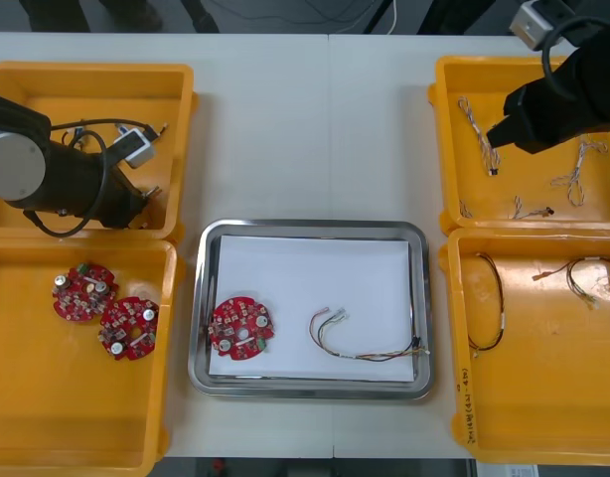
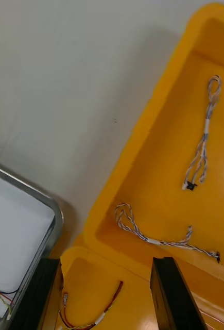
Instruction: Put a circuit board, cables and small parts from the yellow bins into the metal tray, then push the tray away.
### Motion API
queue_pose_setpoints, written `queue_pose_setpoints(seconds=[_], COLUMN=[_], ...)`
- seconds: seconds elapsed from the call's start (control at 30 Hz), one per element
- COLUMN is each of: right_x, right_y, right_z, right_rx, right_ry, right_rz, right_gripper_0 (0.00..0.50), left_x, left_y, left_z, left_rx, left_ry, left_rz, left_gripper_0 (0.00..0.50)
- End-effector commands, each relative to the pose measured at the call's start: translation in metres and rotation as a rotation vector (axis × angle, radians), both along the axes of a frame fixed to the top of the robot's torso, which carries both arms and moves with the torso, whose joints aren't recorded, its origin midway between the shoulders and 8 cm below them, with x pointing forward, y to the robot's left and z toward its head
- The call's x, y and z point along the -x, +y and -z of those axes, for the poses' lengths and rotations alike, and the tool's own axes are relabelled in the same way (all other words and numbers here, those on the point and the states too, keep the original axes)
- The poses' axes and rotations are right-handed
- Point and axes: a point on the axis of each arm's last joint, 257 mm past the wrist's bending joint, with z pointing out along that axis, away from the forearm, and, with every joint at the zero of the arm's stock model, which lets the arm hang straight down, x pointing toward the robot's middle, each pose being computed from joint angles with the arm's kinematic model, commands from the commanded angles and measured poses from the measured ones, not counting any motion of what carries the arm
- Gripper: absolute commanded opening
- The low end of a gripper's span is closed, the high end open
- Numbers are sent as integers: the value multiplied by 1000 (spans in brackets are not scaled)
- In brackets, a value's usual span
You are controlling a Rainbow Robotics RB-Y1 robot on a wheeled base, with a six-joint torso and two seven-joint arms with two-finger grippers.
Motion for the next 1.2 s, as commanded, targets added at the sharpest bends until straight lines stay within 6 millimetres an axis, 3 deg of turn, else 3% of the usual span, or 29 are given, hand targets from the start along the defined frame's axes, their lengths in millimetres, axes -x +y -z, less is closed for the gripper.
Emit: queue_pose_setpoints(seconds=[0.03,0.23,0.5,0.93,1.2], right_x=[-17,-28,-35,-44,-55], right_y=[-42,-83,-113,-136,-134], right_z=[-25,-17,-14,-1,18], right_rx=[13,20,-1,-33,-94], right_ry=[-49,-17,16,64,101], right_rz=[126,252,343,428,457], right_gripper_0=[500,500,500,500,500], left_x=[1,2,3,3,2], left_y=[20,23,28,26,27], left_z=[-7,-20,-44,-52,-58], left_rx=[-73,-74,-66,-43,-40], left_ry=[-13,8,31,32,27], left_rz=[33,28,17,16,11], left_gripper_0=[0,0,0,0,0])
